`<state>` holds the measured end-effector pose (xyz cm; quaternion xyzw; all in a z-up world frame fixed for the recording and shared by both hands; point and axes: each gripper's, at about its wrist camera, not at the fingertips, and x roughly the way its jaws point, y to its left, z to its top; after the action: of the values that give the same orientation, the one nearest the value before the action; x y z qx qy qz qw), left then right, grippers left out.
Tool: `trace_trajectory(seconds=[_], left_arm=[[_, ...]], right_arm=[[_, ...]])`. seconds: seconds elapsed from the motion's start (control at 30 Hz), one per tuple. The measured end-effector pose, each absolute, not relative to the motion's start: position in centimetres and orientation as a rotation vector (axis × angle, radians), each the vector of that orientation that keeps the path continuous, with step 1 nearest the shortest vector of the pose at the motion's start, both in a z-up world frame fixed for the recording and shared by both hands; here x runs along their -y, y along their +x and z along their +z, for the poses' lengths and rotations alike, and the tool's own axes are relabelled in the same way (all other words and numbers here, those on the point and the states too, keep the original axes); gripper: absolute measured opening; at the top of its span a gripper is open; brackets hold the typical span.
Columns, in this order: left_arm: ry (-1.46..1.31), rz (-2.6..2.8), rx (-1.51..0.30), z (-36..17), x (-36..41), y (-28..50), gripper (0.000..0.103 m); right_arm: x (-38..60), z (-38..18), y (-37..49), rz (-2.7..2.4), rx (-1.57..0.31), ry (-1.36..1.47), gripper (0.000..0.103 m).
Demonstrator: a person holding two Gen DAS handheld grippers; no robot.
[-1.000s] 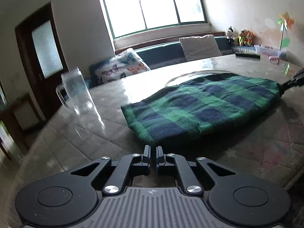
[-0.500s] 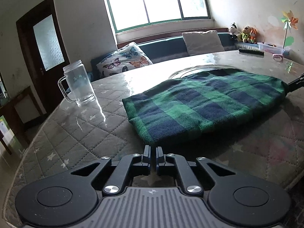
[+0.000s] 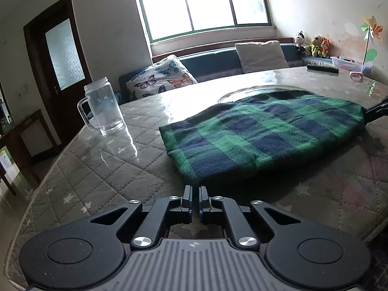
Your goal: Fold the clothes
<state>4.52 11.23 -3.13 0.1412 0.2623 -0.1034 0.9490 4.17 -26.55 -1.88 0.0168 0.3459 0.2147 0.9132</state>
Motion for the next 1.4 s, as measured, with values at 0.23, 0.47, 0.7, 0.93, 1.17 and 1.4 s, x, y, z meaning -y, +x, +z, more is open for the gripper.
trace_trajectory(seconds=[0.23,0.47,0.7,0.93,1.17,1.4], left_arm=[[0.237,-0.205,-0.522,-2.6,-12.6,4.4,0.0],[0.182,-0.249,-0.552,-3.0,-12.3,4.4,0.008],[0.11,-0.253,-0.568,-3.2,-12.9,5.3,0.032],[0.1,-0.258,-0.546,-3.1,-12.8,5.2,0.004],[0.133,-0.233,-0.604,-4.2,-12.7,5.4,0.0],[0.111,-0.179,-0.578,-3.3,-14.0,5.0,0.001]], right_arm=[[26.4,-1.1,3.8,0.393,-0.683,0.008,0.003],[26.3,-1.3,3.5,0.391,-0.69,-0.001,0.003],[26.3,-1.2,3.7,0.391,-0.686,-0.006,0.003],[26.1,-1.1,3.5,0.375,-0.673,-0.031,0.003],[26.0,-1.6,3.5,0.351,-0.685,-0.043,0.002],[26.7,-1.1,3.4,0.34,-0.697,-0.037,0.006]])
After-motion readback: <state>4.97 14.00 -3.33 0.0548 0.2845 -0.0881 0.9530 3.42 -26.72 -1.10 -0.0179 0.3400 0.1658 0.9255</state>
